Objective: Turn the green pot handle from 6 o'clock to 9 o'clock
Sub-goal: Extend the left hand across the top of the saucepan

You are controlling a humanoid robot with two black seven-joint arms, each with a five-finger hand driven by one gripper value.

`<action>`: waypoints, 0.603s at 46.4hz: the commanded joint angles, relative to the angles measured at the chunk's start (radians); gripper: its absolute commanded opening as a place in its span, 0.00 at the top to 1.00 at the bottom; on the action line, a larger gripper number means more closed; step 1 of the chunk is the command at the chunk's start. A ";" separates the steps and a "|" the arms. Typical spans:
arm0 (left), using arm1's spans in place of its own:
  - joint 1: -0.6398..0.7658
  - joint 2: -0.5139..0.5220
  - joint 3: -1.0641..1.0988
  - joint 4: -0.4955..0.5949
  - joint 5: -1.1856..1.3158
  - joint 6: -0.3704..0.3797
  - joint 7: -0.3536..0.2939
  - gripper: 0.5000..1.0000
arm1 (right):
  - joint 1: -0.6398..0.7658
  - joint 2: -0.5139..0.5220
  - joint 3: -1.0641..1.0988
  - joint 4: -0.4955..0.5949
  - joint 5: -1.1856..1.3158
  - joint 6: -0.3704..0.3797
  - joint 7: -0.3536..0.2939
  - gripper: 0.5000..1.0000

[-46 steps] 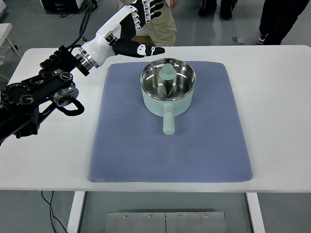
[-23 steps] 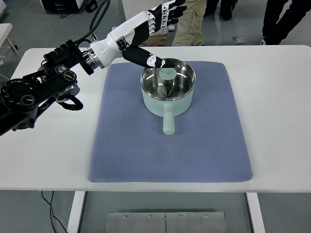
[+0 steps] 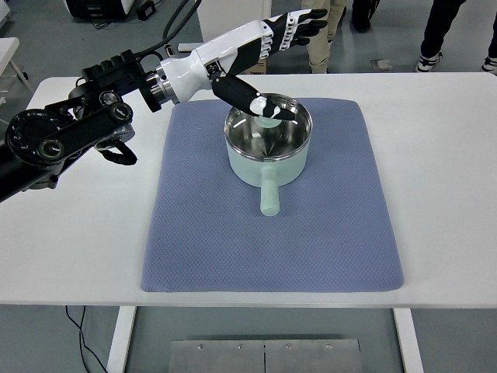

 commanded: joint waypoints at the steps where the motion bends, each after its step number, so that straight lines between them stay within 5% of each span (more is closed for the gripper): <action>1: -0.016 -0.004 0.021 0.000 0.018 0.000 0.000 0.00 | 0.000 0.000 0.000 0.000 0.000 0.000 0.000 0.00; 28: -0.087 -0.044 0.136 0.000 0.120 -0.002 0.000 0.00 | 0.000 0.000 -0.002 0.000 0.000 0.000 0.000 0.00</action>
